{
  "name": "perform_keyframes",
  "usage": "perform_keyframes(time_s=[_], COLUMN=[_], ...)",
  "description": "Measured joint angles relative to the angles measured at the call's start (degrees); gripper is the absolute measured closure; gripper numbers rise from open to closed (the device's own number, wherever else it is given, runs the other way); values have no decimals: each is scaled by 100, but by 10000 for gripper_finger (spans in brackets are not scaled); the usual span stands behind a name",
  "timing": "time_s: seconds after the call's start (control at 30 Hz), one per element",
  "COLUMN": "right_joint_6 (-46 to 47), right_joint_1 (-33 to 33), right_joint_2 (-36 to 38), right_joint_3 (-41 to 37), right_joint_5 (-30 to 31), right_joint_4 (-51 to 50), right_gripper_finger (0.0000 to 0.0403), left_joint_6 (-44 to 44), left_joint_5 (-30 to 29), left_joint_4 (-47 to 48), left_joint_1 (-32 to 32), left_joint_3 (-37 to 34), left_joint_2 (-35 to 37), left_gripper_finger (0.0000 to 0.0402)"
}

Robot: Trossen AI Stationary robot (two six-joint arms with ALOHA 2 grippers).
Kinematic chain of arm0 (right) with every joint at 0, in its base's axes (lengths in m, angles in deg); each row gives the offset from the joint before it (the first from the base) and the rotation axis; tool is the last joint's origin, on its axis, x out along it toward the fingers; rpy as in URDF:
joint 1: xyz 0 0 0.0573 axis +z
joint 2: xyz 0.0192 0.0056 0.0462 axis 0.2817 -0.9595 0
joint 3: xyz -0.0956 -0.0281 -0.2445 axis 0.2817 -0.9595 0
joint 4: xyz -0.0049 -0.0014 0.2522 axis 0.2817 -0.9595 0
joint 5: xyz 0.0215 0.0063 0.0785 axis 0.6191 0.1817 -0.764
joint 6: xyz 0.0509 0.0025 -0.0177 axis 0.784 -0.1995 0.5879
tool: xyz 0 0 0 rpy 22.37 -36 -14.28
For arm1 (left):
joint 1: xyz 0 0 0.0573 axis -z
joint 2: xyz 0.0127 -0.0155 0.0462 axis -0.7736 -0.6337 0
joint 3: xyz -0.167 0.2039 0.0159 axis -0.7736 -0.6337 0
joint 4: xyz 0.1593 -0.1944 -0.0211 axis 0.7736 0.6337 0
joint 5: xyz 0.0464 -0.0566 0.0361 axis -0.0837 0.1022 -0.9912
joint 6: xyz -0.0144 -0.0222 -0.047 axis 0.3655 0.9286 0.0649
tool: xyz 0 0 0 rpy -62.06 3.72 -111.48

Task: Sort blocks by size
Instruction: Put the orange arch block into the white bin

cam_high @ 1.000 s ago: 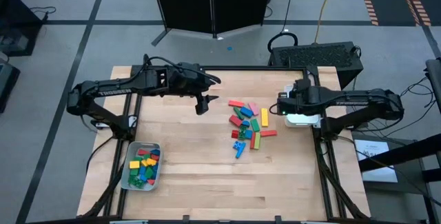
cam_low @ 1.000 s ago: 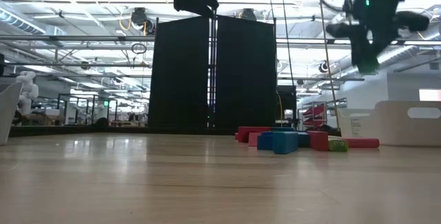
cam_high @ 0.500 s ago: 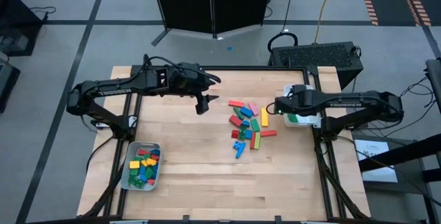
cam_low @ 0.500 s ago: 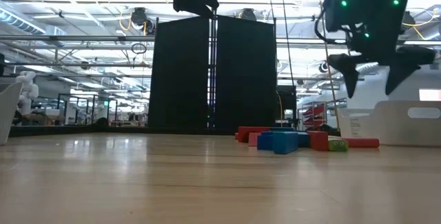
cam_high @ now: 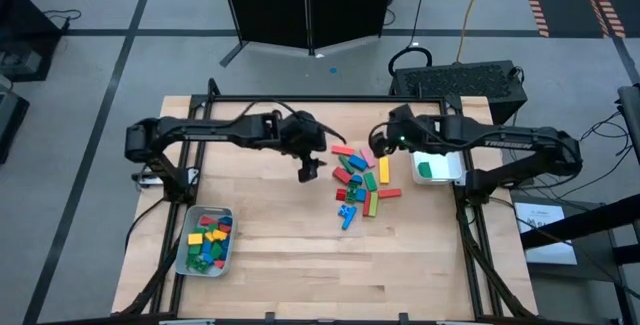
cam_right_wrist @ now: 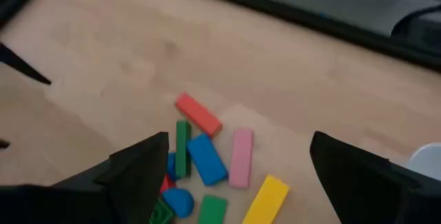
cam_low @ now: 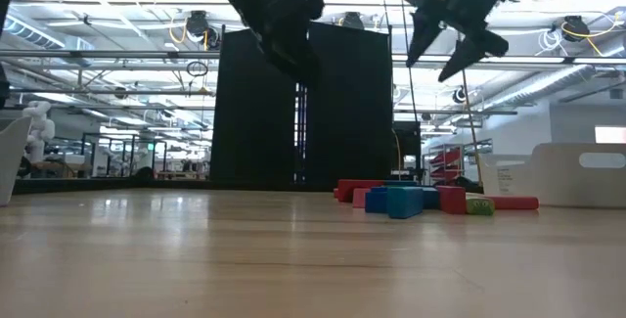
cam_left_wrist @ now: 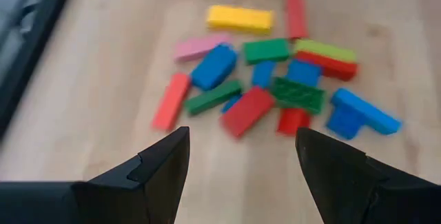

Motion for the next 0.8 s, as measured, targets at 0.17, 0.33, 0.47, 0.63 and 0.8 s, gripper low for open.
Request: perform_keyframes(time_s=[0.17, 0.33, 0.47, 0.63, 0.8], right_joint_6=[-278, -474, -533, -483, -433], right_joint_1=[24, 19, 32, 32, 32], right_joint_2=[-74, 87, 250, 407, 475], right_joint_3=[-1, -1, -1, -1, -1], right_joint_5=[-605, -919, -1214, -1250, -1251], right_joint_4=[-7, -113, -244, -445, -499], right_gripper_finger=[62, 62, 62, 62, 62], left_joint_6=[-757, -1346, -1405, -1997, -2235], left_joint_5=[577, 1152, 1579, 1582, 1561], left_joint_4=[-351, -663, -1060, -1255, -1496], left_joint_1=[-39, -162, -184, -97, -83], left_joint_3=[0, 0, 0, 0, 2], left_joint_2=[-396, -911, -1238, -1544, -1839], left_gripper_finger=[136, 136, 136, 136, 136])
